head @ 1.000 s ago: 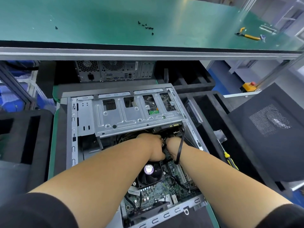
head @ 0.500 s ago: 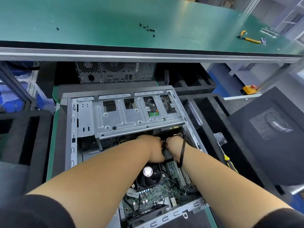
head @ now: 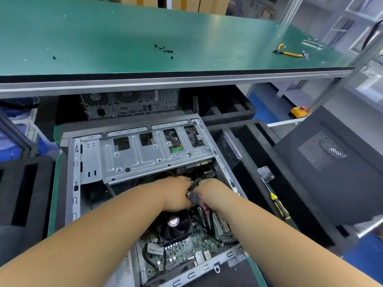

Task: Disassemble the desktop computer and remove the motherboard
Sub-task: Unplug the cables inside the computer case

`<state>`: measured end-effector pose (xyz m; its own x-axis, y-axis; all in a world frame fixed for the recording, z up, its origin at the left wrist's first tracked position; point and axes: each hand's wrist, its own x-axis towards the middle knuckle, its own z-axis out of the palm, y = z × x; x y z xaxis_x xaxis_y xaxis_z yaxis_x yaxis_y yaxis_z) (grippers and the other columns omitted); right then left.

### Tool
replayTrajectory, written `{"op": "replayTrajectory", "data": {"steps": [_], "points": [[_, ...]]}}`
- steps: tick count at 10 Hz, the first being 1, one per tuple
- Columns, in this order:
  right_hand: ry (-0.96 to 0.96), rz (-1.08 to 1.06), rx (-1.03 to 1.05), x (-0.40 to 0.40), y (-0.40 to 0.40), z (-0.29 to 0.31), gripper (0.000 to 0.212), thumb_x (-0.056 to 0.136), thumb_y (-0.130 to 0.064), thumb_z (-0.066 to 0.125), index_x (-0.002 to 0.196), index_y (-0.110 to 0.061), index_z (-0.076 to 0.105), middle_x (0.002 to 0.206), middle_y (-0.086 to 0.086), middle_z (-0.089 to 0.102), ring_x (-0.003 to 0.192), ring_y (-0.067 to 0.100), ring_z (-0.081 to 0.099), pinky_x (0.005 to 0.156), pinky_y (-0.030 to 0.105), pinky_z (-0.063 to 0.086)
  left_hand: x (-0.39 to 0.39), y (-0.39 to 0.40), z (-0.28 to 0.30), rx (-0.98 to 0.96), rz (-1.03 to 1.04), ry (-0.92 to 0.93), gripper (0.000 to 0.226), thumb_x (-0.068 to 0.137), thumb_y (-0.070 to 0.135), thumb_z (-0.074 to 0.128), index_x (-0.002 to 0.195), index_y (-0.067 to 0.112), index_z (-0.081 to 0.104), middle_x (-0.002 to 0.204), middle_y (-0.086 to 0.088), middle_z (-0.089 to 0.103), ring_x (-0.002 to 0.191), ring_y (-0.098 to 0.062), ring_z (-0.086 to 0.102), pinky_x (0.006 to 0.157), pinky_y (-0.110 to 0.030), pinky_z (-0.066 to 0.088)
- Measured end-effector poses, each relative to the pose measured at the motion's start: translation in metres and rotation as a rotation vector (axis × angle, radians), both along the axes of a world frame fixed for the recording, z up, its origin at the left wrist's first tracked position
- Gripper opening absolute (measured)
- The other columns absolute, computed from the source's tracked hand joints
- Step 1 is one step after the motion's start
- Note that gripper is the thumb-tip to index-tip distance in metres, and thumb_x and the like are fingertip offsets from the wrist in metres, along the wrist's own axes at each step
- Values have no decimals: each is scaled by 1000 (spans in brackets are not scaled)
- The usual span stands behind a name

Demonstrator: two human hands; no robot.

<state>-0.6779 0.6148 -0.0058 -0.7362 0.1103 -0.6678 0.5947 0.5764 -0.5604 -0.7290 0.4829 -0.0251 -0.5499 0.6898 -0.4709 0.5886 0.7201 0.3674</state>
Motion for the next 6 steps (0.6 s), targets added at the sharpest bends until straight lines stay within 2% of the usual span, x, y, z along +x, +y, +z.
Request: {"op": "replayTrajectory", "data": {"steps": [1,2,3,4,5,6], "points": [[36,-88,-76,5,-2,6,34,97,-8,44,66,-22,48,61,-2,46,51,13,43,53,26,39,2,-10,6,61,73,-10,56,89,43,58,138,19,44,141,-3,42,124,-20,45,103,-29,38],[-16,-201,-283,15,0,14,31,97,-8,37,72,-12,55,46,-2,38,39,12,31,43,21,26,5,-18,12,184,170,-41,34,92,37,55,125,29,56,125,5,50,113,-14,50,96,-27,40],[-97,-181,-395,24,8,33,28,94,-9,39,73,-7,58,40,-4,30,33,10,21,36,19,17,8,-21,16,283,290,-8,17,94,34,52,105,32,66,108,9,58,100,-13,55,87,-28,43],[-101,-112,-420,27,15,52,26,92,-10,39,73,-7,57,41,-4,29,33,9,19,36,20,15,14,-22,20,347,464,20,22,98,28,45,92,34,66,97,10,64,91,-17,59,72,-27,43],[31,-96,-489,28,15,61,32,98,-12,33,73,-8,54,41,-4,27,32,8,21,36,21,16,22,-23,28,420,568,-55,29,99,26,45,124,33,58,122,11,61,106,-10,58,84,-25,44],[99,-62,-577,28,12,67,34,101,-12,27,76,-7,51,38,-4,27,29,6,22,35,19,20,34,-22,45,616,636,-188,23,100,26,44,114,31,63,103,15,68,81,1,62,73,-24,45]]}}
